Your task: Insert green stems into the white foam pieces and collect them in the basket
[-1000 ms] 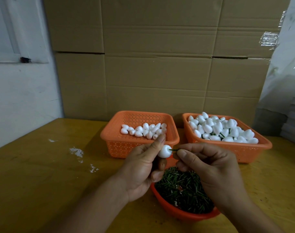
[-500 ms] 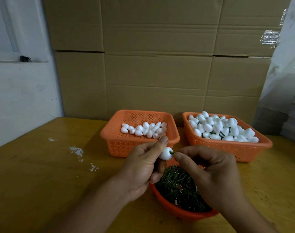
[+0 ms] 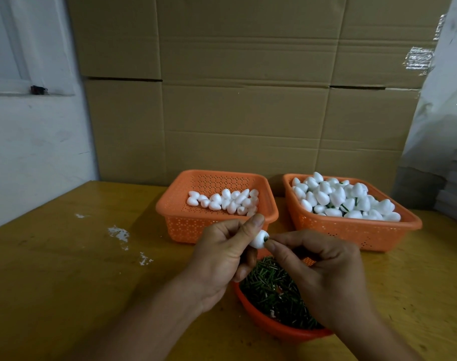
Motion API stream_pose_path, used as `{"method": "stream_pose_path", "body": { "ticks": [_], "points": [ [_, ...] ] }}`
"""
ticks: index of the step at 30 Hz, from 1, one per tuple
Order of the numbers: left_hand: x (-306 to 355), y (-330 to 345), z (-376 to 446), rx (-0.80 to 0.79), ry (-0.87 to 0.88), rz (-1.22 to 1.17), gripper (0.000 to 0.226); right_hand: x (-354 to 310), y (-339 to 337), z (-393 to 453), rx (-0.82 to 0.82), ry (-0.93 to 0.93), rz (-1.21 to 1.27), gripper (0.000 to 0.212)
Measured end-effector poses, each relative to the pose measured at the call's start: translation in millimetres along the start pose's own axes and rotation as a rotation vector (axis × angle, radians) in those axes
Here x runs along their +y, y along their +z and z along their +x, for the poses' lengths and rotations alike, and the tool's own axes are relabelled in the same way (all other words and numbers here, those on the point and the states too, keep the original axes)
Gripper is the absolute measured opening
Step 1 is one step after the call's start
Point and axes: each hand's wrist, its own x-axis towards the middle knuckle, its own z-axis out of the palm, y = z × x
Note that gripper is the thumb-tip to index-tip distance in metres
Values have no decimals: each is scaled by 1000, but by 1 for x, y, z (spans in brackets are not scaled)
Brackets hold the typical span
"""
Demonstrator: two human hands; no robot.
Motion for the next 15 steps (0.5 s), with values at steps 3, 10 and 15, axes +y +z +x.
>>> {"method": "stream_pose_path", "body": {
  "ticks": [3,10,15],
  "points": [
    [1,-2,1,-19,-15,-68,39,1,1,-1,17,24,3,11],
    [-1,-5,2,-127,-12,-173,26,6,-1,-1,42,98,-70,15],
    [-2,-3,2,-88,99,-98,22,4,1,-2,20,114,-57,15]
  ]
}}
